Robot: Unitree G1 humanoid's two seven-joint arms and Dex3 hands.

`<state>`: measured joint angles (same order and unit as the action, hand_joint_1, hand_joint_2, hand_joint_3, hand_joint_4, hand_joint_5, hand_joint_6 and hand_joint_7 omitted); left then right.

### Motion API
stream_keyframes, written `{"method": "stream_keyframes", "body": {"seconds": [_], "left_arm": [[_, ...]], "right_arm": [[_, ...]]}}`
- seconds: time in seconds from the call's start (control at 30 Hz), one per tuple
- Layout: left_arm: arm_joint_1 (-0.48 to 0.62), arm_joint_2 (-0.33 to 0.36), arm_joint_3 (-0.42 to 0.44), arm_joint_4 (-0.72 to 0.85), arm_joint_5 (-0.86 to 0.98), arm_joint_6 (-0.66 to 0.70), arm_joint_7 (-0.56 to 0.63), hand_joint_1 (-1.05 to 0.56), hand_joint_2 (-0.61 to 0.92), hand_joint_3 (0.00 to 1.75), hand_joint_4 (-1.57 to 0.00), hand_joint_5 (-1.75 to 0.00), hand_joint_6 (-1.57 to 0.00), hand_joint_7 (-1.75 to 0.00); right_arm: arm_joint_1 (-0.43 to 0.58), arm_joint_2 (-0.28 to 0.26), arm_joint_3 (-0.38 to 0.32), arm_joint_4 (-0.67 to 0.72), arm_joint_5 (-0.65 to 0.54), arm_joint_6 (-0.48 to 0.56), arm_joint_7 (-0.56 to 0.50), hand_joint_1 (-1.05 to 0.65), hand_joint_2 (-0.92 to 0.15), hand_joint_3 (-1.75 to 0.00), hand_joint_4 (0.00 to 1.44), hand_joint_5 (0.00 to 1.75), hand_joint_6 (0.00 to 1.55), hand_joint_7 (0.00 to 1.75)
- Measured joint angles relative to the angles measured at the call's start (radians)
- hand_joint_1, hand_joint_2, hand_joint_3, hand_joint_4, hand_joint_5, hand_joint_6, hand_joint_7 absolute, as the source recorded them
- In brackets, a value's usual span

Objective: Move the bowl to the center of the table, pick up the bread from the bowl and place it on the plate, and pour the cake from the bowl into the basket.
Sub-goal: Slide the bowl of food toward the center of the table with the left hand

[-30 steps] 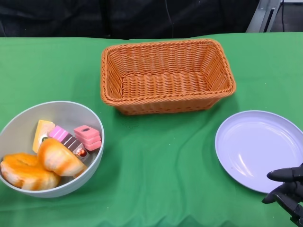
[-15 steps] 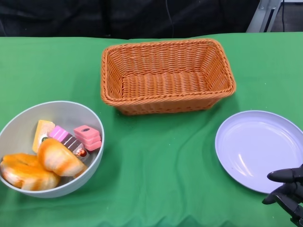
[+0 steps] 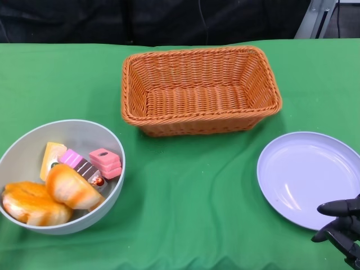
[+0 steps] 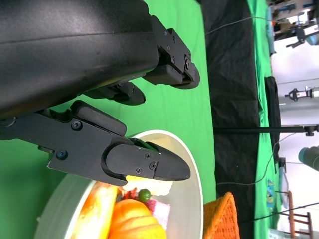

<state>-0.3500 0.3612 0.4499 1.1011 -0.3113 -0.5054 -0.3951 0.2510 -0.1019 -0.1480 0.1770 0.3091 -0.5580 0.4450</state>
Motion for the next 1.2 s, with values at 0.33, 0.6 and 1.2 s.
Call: {"method": "stream_keyframes", "body": {"seconds": [0.33,0.6,1.2], "left_arm": [[-0.001,-0.003,-0.013,0.002,-0.006,0.063,-0.006,-0.61,0.92,0.22,-0.47,-0.01,-0.34,-0.01],[-0.001,-0.003,-0.022,0.004,-0.006,0.072,-0.006,-0.61,0.92,0.24,-0.47,-0.01,-0.34,-0.01],[0.007,-0.055,-0.024,-0.062,-0.008,0.122,0.054,-0.73,0.92,0.44,-0.35,0.00,-0.19,0.00]], "right_arm": [[-0.004,0.000,0.000,0.006,0.001,-0.006,0.005,-0.31,-0.92,-0.10,0.71,1.26,0.65,0.85],[-0.004,0.000,0.000,0.007,0.001,-0.006,0.007,-0.30,-0.92,-0.11,0.71,1.26,0.65,0.84],[-0.007,0.000,0.000,0.007,0.005,0.001,0.005,-0.30,-0.92,-0.11,0.70,1.26,0.65,0.84]]}}
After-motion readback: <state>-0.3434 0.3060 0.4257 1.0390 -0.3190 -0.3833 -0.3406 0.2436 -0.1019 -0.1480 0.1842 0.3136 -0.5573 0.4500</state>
